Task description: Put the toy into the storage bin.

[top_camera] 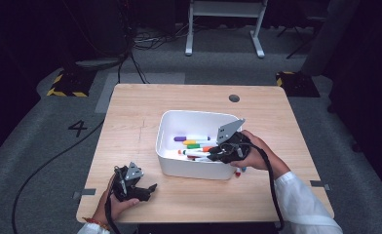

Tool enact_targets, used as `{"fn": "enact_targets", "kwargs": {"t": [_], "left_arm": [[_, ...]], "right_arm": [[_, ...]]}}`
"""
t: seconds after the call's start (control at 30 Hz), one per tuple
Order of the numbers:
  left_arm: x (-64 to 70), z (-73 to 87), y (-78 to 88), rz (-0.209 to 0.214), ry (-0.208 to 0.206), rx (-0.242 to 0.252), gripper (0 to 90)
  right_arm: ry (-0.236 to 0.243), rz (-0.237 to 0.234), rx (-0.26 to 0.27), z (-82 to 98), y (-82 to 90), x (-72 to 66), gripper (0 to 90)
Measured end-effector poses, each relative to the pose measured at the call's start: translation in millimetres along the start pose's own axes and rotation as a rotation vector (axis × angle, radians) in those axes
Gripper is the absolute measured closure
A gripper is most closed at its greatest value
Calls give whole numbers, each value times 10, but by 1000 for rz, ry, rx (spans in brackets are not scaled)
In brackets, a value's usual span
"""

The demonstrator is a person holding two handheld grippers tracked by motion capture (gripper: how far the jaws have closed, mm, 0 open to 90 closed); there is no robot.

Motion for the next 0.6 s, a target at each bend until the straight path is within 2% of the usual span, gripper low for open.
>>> {"fn": "enact_targets", "kwargs": {"t": [0.23,0.3,0.4,0.47,0.5,0.6], "left_arm": [[0,0,0,0,1,0,147],[0,0,0,0,0,-1,147],[0,0,0,0,1,0,147],[0,1,1,0,0,-1,147],[-1,1,1,0,0,-1,147],[-1,0,0,0,1,-1,147]], "right_arm": [[-30,45,38,2,38,68,644],[-33,61,55,2,80,82,605],[-69,102,102,-5,196,114,554],[-71,109,113,-5,224,118,540],[-92,152,137,8,325,147,496],[-101,195,177,24,451,181,461]]}}
Point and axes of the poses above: each handheld gripper's, and its own axes: y roughly backward along the jaws, z roughly out of its underside, x roughly to its right, the point moved 7 cm from there along -y, roughly forward along the jaws, and after that the axes turned 4 degrees about -z, right-handed, at the moved point
